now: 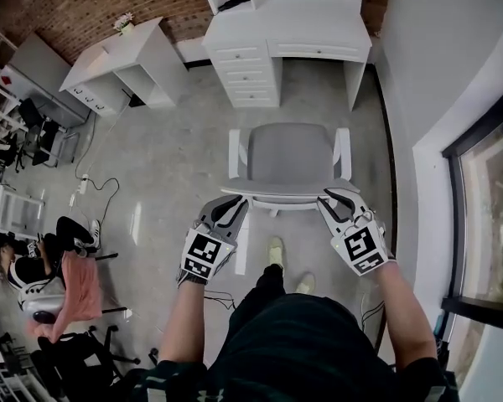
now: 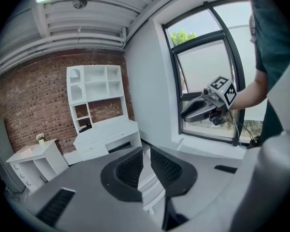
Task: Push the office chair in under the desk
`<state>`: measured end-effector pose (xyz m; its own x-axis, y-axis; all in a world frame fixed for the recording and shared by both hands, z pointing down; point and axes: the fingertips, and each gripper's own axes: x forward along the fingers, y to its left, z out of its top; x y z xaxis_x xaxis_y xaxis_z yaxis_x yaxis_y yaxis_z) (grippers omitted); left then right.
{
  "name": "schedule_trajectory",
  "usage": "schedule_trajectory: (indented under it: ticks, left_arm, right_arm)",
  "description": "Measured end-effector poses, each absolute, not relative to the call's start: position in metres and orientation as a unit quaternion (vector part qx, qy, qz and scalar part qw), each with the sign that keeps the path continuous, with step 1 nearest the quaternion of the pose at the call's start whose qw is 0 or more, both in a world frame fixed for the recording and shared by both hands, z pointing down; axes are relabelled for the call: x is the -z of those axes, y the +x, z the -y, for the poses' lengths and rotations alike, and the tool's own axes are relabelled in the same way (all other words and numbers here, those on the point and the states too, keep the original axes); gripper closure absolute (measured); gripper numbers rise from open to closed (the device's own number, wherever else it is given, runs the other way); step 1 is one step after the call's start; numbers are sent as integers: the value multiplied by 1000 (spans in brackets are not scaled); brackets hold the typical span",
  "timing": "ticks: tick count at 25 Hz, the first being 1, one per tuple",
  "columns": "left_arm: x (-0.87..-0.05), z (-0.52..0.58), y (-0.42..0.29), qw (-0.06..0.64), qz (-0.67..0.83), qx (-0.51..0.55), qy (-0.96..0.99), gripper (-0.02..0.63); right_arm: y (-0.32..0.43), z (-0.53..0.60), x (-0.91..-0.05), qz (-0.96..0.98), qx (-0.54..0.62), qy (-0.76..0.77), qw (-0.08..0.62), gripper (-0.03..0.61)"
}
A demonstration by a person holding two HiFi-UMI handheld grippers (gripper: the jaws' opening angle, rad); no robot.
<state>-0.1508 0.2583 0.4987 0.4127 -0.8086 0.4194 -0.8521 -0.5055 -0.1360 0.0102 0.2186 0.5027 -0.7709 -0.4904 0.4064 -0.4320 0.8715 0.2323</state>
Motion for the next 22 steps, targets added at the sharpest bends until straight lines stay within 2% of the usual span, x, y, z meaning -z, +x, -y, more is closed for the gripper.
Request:
schedule_trajectory:
  ticks: [2, 6, 10, 14, 22]
  left_arm:
    - [-520, -255, -157, 52, 473, -260, 840, 551]
    - [-557, -243, -157, 33, 414, -339, 844, 492]
    - [-592, -228, -150, 10, 354, -403, 844, 470]
    - [-621, -216, -136, -23, 282, -458, 843, 444]
    - [-675, -204, -106, -54, 190, -550, 812, 419]
  right_arm:
    - [6, -216, -521, 935, 61, 235, 260, 500]
    - [2, -205, -558, 917, 69, 224, 323, 480]
    - [-6, -201, -596, 903, 83, 192, 375, 457]
    - [-16, -199, -634, 883, 113, 137, 435, 394]
    - [-45, -195, -691, 831, 182, 67, 521, 383]
